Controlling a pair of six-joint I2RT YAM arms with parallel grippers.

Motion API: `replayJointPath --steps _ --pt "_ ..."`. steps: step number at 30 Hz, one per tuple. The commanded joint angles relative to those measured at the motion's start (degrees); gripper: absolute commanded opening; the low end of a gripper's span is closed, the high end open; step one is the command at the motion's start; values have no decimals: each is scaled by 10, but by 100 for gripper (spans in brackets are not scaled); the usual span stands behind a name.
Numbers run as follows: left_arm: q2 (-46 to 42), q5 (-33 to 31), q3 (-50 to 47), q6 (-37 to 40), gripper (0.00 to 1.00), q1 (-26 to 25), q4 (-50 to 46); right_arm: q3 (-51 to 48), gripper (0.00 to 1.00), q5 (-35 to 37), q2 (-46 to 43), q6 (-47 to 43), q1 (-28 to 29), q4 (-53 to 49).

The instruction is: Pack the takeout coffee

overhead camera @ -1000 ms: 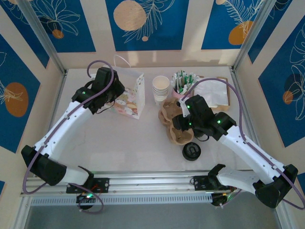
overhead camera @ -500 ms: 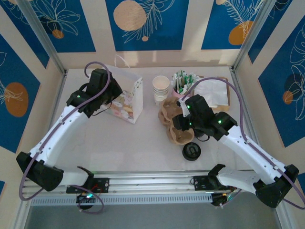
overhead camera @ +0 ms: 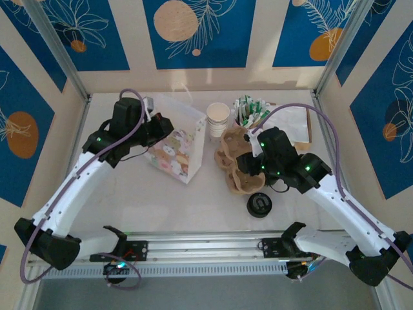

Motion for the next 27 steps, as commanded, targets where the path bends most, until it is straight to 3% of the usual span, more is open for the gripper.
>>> replayJointPath --steps 1,14,23,25,27 --pt "-45 116 -33 19 0 -2 24 22 35 6 -15 -1 3 -9" --pt "-204 142 -210 -23 0 -14 105 88 32 49 -47 24 4 -33" --pt "-271 73 -234 7 1 -14 25 129 31 38 -40 59 56 -15" --pt "-285 66 -234 11 19 -15 14 137 31 50 -32 63 81 -6" --pt "-297 61 -233 19 47 -15 0 144 31 66 -23 64 108 5"
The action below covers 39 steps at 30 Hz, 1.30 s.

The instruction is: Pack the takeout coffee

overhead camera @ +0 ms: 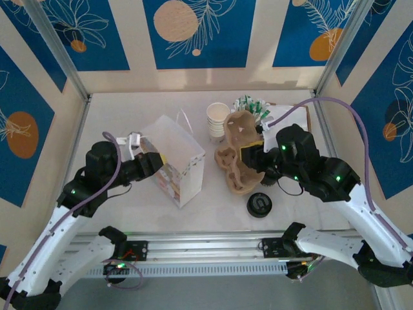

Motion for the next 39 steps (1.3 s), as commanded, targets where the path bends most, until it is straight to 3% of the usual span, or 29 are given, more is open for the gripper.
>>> replayJointPath --steps 1,5,8,14,20,23,25,28,33,39 --pt "-24 -25 -3 21 58 -4 -41 25 31 37 16 16 46 35" --pt "-32 -55 28 67 88 -4 -95 28 31 65 31 4 94 75" --pt "-22 -114 95 131 100 -4 -170 33 31 76 40 -1 114 93" --pt "15 -207 213 237 100 -4 -273 32 31 84 48 -7 131 107" --pt "55 -228 269 263 100 -4 -283 28 31 88 45 -10 135 107" --pt "101 -301 316 270 99 -3 -297 27 31 88 39 -12 139 104" --pt "135 -351 332 273 92 2 -291 26 31 87 35 -12 143 104" --pt "177 -304 349 270 79 54 -244 22 31 88 31 -13 147 100" --pt "240 -118 361 212 68 210 -173 19 31 87 30 -9 157 94" --pt "307 9 261 131 45 329 -101 13 31 77 35 -10 173 107"
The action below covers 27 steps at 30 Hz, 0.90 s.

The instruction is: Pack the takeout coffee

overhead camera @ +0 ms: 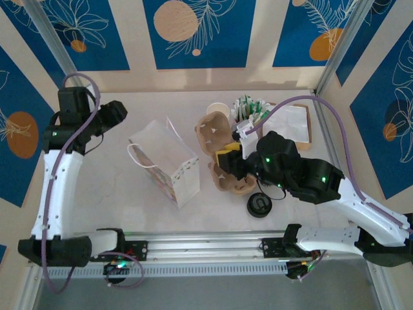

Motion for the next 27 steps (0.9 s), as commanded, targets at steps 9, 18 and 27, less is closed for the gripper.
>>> replayJointPath --steps 9,18,27 --pt "14 42 -221 -43 47 33 139 7 31 1 16 -26 43 58" --pt "75 101 -284 -45 49 24 233 12 32 -2 42 -40 70 94" --pt "72 146 -330 -50 53 -23 275 9 31 -1 45 -60 78 144"
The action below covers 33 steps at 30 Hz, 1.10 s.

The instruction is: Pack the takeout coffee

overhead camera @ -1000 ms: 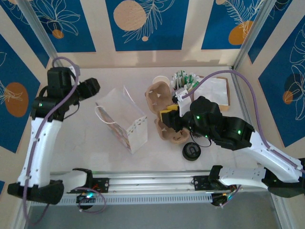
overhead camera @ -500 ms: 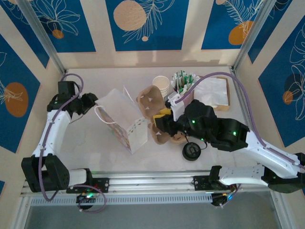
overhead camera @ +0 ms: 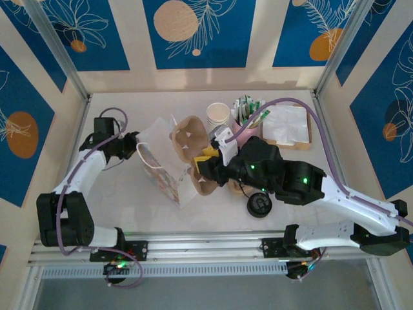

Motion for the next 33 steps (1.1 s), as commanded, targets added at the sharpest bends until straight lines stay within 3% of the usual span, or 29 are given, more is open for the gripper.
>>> replayJointPath --steps 1,15,33 --pt "-14 26 -27 -8 53 -16 33 10 31 -1 -1 -18 5 41" --pt "-81 34 -115 -36 56 -94 119 33 31 -6 30 -90 6 52" --pt "24 72 -51 -32 60 -177 198 46 31 18 35 -125 -1 20"
